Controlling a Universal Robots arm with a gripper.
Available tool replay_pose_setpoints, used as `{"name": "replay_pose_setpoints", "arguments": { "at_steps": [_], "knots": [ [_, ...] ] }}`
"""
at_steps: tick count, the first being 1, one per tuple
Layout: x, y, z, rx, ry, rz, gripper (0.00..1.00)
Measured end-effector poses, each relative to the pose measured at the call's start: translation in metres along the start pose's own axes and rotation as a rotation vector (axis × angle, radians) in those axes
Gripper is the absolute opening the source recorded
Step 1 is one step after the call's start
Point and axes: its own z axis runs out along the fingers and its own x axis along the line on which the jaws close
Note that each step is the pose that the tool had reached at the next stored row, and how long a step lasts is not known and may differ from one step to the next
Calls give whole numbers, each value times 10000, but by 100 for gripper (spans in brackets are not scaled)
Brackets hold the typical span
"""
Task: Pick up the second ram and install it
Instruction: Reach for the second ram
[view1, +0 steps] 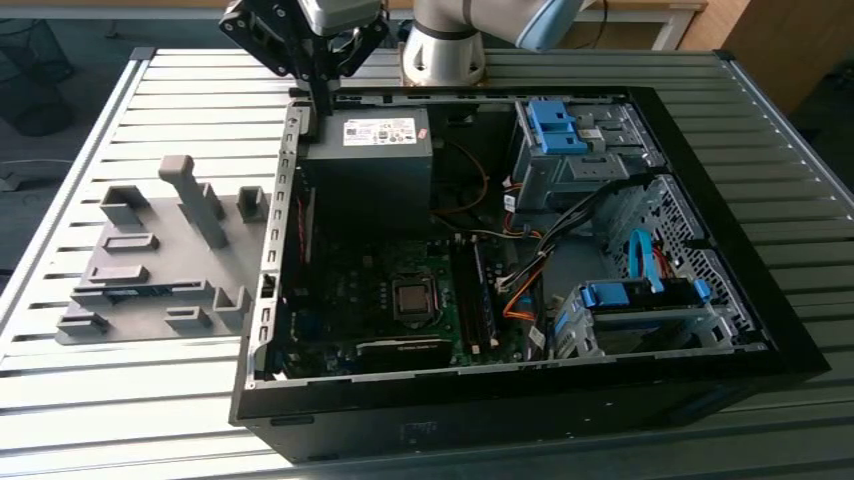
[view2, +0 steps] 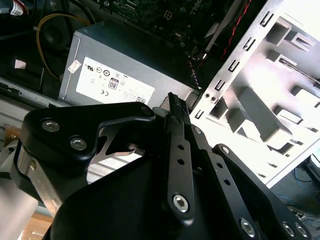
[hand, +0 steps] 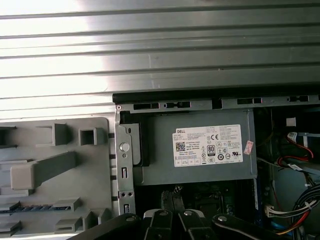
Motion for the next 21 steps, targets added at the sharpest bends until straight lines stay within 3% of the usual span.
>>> {"name": "replay_pose_setpoints", "arguments": {
  "at_steps": [21],
  "knots": [
    [44,-3,-1,0,0,1,11]
  ]
}}
